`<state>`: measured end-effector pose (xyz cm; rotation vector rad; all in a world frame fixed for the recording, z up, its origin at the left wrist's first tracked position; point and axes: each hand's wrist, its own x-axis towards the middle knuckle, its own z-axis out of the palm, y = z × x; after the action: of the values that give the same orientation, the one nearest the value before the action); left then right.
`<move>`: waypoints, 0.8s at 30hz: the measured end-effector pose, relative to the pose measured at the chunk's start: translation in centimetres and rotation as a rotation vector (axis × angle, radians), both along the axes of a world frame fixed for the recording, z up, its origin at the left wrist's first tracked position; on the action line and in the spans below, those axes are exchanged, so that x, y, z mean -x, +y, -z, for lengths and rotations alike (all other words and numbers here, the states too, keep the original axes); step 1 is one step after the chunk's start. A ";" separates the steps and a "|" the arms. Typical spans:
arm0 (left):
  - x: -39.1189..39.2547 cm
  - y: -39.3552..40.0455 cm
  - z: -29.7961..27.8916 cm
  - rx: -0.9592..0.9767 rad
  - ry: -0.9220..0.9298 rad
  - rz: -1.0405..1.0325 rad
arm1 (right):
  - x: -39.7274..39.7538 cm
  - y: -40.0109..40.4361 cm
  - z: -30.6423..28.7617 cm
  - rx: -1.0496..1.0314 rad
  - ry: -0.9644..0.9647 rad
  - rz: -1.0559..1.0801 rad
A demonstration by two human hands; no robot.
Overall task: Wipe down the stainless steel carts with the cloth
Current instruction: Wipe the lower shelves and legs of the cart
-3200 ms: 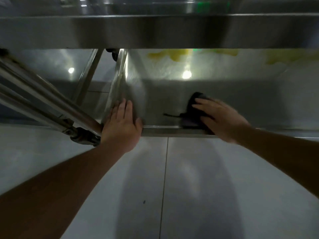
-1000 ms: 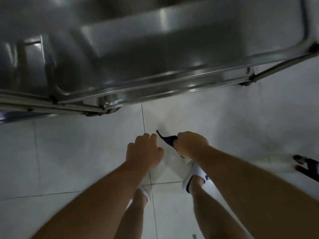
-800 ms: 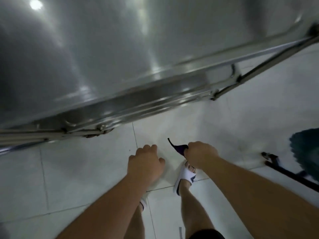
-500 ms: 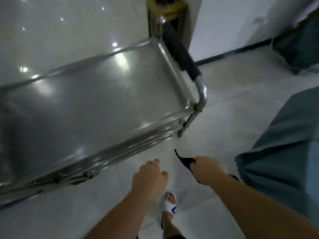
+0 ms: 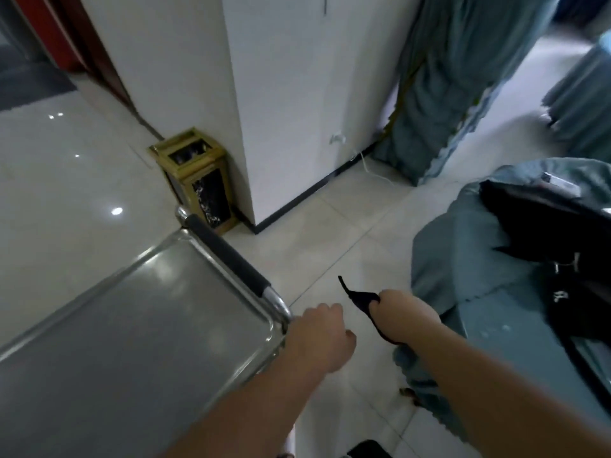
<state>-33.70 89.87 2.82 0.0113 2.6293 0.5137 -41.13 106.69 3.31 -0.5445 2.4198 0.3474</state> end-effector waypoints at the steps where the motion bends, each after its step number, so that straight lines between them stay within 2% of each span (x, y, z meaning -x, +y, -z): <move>1: 1.8 0.1 -0.6 0.008 0.015 0.032 | 1.2 0.3 -0.4 -0.008 -0.004 0.018; 8: 12.5 -0.8 -1.4 0.060 0.039 0.044 | 11.1 1.6 -0.5 0.003 -0.002 0.075; 12: 18.3 -2.0 0.2 0.091 0.004 -0.026 | 18.7 0.6 0.7 0.020 -0.019 0.001; 19: 31.8 -3.4 2.3 0.139 0.037 -0.367 | 36.1 -2.8 3.0 0.066 -0.013 -0.184; 24: 36.4 -4.8 1.6 0.198 -0.025 -0.597 | 44.5 -6.0 2.3 0.103 -0.091 -0.260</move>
<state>-70.11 85.03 1.25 -0.8537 2.6202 0.4303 -85.68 100.73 1.01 -0.9049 2.2913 0.3005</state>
